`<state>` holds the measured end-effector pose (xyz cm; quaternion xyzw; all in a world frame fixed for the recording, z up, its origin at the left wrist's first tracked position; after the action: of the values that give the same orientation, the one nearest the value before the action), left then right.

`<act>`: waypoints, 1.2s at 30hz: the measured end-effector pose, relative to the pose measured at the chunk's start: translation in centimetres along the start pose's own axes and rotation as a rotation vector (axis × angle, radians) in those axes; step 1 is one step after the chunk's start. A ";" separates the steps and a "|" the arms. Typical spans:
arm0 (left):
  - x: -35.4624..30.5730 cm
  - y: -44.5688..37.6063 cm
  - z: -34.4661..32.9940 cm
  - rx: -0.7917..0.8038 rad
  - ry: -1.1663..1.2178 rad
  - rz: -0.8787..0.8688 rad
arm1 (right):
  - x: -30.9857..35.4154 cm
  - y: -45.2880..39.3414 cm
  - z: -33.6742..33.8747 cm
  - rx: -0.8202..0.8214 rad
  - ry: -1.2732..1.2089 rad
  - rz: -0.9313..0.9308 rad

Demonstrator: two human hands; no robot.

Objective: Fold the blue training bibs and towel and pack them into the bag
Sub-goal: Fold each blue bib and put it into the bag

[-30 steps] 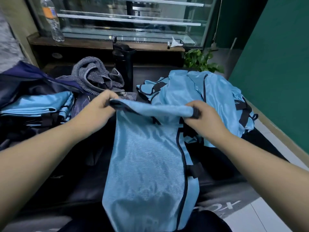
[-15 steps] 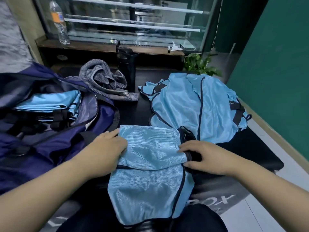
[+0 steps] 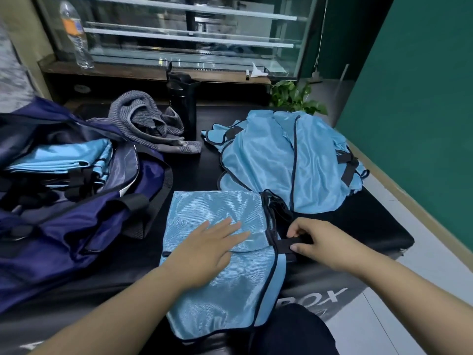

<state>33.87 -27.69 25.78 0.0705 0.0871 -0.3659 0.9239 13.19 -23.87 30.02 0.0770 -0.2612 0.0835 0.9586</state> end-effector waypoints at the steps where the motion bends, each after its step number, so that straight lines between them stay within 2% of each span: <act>1: 0.3 0.1 -0.1 -0.003 0.017 -0.005 | -0.6 0.2 0.0 0.011 -0.035 -0.011; 3: 0.5 0.2 -0.2 -0.007 0.032 -0.005 | -1.6 0.4 -0.2 0.016 -0.089 -0.030; 6: 0.5 0.1 -0.3 -0.022 0.059 -0.007 | -2.6 0.3 -0.3 -0.064 -0.148 -0.052; 12: 0.3 0.2 -0.1 -0.004 0.042 -0.007 | -1.5 -0.6 -2.0 -0.053 0.045 -0.027; 15: -0.4 0.0 0.2 -0.011 0.071 -0.032 | -1.4 -0.7 -2.1 -0.033 0.062 -0.070; 18: -1.2 -0.4 0.0 0.019 -0.009 -0.080 | -1.1 -0.8 -1.8 -0.042 0.021 -0.095; 20: -1.4 -0.4 -0.3 0.062 -0.021 -0.079 | -0.3 -1.2 -1.0 -0.154 0.023 -0.098; 23: -1.5 -0.5 0.2 0.116 0.115 -0.078 | 2.0 -1.7 0.9 -0.441 0.042 -0.046; 25: -0.8 -1.1 1.2 0.089 0.260 -0.040 | 3.9 -2.4 1.8 -0.558 0.135 0.018; 26: 0.1 -1.6 2.0 0.031 0.301 -0.008 | 4.7 -3.0 2.0 -0.566 0.180 0.057; 28: 2.4 -2.5 3.8 -0.102 0.235 0.088 | 6.0 -4.8 2.0 -0.483 0.231 0.110; 30: 5.3 -3.3 5.4 -0.155 0.070 0.245 | 6.5 -7.1 1.7 -0.320 0.276 0.118; 33: 9.5 -4.4 6.4 -0.006 -0.103 0.461 | 6.3 -10.4 1.2 -0.014 0.345 0.071; 36: 11.6 -5.5 6.5 0.109 -0.056 0.485 | 5.8 -12.0 1.0 0.263 0.364 -0.023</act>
<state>39.14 -40.61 29.24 0.1290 0.0220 -0.1392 0.9816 20.02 -35.01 32.60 0.1879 -0.0696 0.1182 0.9726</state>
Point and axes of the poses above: each hand's wrist, its own y-axis away from the middle knuckle, its own z-axis out of the back of the hand, x = y × z, the point moved 6 cm from there along -y, towards the middle knuckle, and after that the axes turned 6 degrees about z, right-handed, at the moved point
